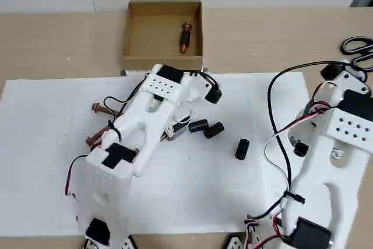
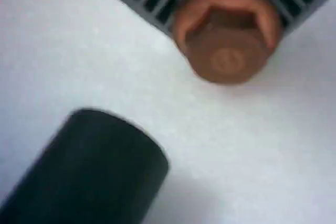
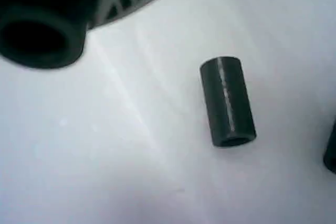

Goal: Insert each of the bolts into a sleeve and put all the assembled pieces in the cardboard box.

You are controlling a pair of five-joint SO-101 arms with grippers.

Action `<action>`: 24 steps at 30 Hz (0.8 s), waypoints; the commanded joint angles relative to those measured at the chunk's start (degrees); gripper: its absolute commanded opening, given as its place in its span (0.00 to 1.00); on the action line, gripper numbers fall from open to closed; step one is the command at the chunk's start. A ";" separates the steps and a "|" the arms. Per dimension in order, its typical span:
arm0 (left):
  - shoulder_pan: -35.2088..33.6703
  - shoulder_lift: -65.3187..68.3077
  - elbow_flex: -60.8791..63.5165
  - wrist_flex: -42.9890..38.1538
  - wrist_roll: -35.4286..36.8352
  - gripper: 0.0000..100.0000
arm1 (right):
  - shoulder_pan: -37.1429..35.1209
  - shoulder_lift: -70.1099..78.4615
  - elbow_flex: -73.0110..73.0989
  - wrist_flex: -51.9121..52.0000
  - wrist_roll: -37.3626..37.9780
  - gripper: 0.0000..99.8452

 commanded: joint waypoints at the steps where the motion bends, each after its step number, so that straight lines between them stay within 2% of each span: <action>1: 0.62 -8.88 -0.22 -2.64 2.46 0.01 | 0.13 -2.24 -0.53 0.57 0.53 0.00; 9: 1.14 -25.14 -0.04 0.62 12.84 0.01 | -1.10 -7.08 -0.79 0.66 0.53 0.00; 14: 0.18 -28.13 -0.22 6.68 22.51 0.01 | -8.66 -19.47 -0.35 0.75 0.53 0.00; 17: -0.79 -32.09 -0.13 6.86 28.13 0.01 | -12.97 -25.27 -0.35 0.66 0.53 0.00; 24: -1.05 -51.43 -0.22 5.63 24.00 0.01 | -16.22 -31.08 -0.18 0.84 2.29 0.00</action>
